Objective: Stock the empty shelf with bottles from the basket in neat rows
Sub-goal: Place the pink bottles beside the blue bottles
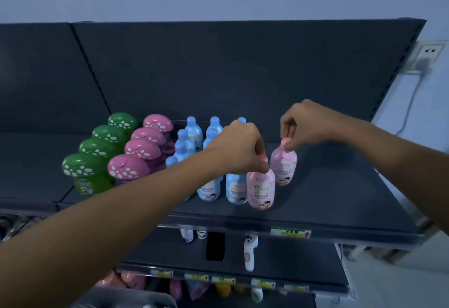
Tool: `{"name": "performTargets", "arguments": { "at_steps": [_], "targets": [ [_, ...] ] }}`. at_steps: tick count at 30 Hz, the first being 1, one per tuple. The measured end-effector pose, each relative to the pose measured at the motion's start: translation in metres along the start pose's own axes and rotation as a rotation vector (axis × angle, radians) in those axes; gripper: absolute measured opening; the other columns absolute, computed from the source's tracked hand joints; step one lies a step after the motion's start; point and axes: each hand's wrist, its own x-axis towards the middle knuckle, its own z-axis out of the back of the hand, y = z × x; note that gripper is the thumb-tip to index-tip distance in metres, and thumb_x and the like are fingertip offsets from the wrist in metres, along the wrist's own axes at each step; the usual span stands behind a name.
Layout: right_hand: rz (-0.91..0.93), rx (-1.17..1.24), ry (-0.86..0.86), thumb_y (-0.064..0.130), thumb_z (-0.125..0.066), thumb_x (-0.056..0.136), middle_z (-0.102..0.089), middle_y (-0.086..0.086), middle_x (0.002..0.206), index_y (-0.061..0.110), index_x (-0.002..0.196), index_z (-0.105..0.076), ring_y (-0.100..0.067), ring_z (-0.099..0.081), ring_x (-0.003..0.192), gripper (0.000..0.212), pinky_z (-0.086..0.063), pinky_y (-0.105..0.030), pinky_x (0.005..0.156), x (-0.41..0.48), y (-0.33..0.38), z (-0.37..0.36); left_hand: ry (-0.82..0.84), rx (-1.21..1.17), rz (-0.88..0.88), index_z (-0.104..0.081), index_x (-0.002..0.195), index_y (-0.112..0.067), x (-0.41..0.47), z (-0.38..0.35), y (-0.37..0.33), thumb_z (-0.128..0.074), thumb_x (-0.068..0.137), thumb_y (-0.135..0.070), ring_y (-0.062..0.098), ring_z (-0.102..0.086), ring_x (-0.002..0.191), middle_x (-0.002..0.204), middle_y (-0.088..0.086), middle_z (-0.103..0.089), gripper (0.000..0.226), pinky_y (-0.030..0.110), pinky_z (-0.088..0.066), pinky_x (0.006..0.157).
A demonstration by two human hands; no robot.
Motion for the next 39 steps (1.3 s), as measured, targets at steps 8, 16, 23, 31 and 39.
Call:
{"name": "performTargets", "arguments": {
  "at_steps": [8, 16, 23, 31, 39],
  "targets": [
    [0.024, 0.018, -0.033, 0.029, -0.084, 0.065, -0.07, 0.016, 0.067, 0.026, 0.069, -0.07, -0.005, -0.068, 0.072, 0.014, -0.062, -0.039, 0.071, 0.036, -0.032, -0.004, -0.006, 0.005, 0.079, -0.078, 0.081, -0.025, 0.046, -0.015, -0.006, -0.08, 0.067, -0.04, 0.005, -0.066, 0.072, 0.072, -0.012, -0.071, 0.021, 0.03, -0.06, 0.068],
    [0.016, 0.046, -0.094, 0.026, -0.084, 0.067, -0.07, 0.012, 0.073, 0.026, 0.071, -0.07, -0.009, -0.069, 0.075, 0.015, -0.061, -0.039, 0.074, 0.07, -0.059, -0.012, -0.061, -0.026, 0.186, -0.08, 0.082, -0.029, 0.084, -0.027, -0.001, -0.076, 0.071, -0.03, 0.011, -0.068, 0.074, 0.073, -0.01, -0.072, 0.012, 0.036, -0.061, 0.068],
    [0.021, 0.064, -0.118, 0.024, -0.084, 0.07, -0.07, 0.012, 0.075, 0.026, 0.071, -0.069, -0.01, -0.069, 0.077, 0.015, -0.061, -0.039, 0.075, 0.093, -0.071, -0.016, -0.091, -0.079, 0.26, -0.08, 0.088, -0.024, 0.102, -0.037, 0.004, -0.08, 0.07, -0.024, 0.014, -0.07, 0.079, 0.08, -0.006, -0.074, 0.018, 0.036, -0.061, 0.072],
    [0.036, 0.071, -0.114, 0.022, -0.086, 0.069, -0.069, 0.012, 0.077, 0.026, 0.071, -0.069, -0.008, -0.069, 0.078, 0.017, -0.062, -0.036, 0.074, 0.109, -0.073, -0.019, -0.101, -0.06, 0.311, -0.08, 0.086, -0.027, 0.114, -0.048, 0.009, -0.078, 0.069, -0.024, 0.013, -0.069, 0.076, 0.08, -0.007, -0.072, 0.017, 0.035, -0.062, 0.069],
    [0.059, 0.061, -0.098, 0.025, -0.089, 0.069, -0.069, 0.011, 0.077, 0.025, 0.074, -0.071, -0.008, -0.068, 0.078, 0.019, -0.061, -0.035, 0.074, 0.116, -0.07, -0.027, -0.09, -0.03, 0.331, -0.078, 0.083, -0.028, 0.116, -0.058, 0.012, -0.074, 0.069, -0.026, 0.015, -0.067, 0.074, 0.077, -0.005, -0.071, 0.015, 0.036, -0.061, 0.065]
  ]
}}
